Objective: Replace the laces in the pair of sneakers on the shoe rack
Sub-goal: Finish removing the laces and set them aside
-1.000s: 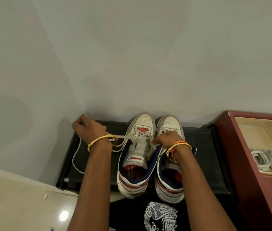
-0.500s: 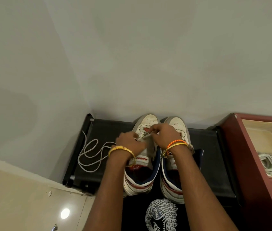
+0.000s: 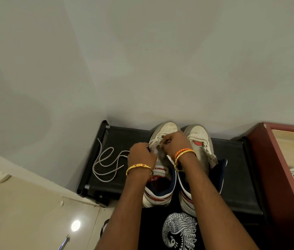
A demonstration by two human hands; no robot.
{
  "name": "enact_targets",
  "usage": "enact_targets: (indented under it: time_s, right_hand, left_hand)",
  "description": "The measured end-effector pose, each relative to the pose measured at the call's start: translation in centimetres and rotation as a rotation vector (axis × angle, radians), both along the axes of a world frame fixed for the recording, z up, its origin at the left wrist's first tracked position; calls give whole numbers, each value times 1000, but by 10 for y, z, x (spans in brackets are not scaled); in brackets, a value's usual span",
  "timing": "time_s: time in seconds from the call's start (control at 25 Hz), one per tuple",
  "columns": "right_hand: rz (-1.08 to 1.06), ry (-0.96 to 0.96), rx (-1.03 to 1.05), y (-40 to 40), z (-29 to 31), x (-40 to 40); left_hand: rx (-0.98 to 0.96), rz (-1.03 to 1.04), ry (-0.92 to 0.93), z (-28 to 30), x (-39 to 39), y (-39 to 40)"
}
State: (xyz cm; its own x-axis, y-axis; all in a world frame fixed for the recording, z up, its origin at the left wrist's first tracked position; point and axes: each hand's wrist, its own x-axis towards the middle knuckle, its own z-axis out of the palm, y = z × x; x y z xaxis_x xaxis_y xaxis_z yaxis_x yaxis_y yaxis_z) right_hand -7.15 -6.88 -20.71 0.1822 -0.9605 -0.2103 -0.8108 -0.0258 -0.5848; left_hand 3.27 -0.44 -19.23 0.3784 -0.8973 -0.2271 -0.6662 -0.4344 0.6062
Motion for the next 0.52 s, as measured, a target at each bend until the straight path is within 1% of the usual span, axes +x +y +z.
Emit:
enact_targets:
  time_s: [0.08, 0.16, 0.24, 0.28, 0.32, 0.4, 0.44, 0.52]
  right_hand:
    - [-181, -127, -62, 1, 2, -8]
    - [-392, -229, -127, 1, 7, -22]
    - [-591, -324, -113, 2, 10, -32]
    - [-653, -347, -81, 2, 9, -35]
    - [-676, -337, -46, 2, 8, -35]
    - [-629, -280, -31, 0, 11, -35]
    - [-565, -280, -57, 0, 14, -35]
    - [-348, -289, -129, -3, 18, -32]
  left_hand:
    - [-29, 33, -29, -1, -1, 0]
    - [-18, 70, -40, -1, -2, 0]
    - [-5, 83, -45, -1, -4, 0]
    - [-3, 85, -43, -1, -4, -1]
    - [-2, 87, -36, -1, -5, -1]
    - [-3, 83, -23, -1, -4, 0]
    - [-5, 78, -18, -1, -4, 0]
    - [-23, 65, 1, -1, -1, 2]
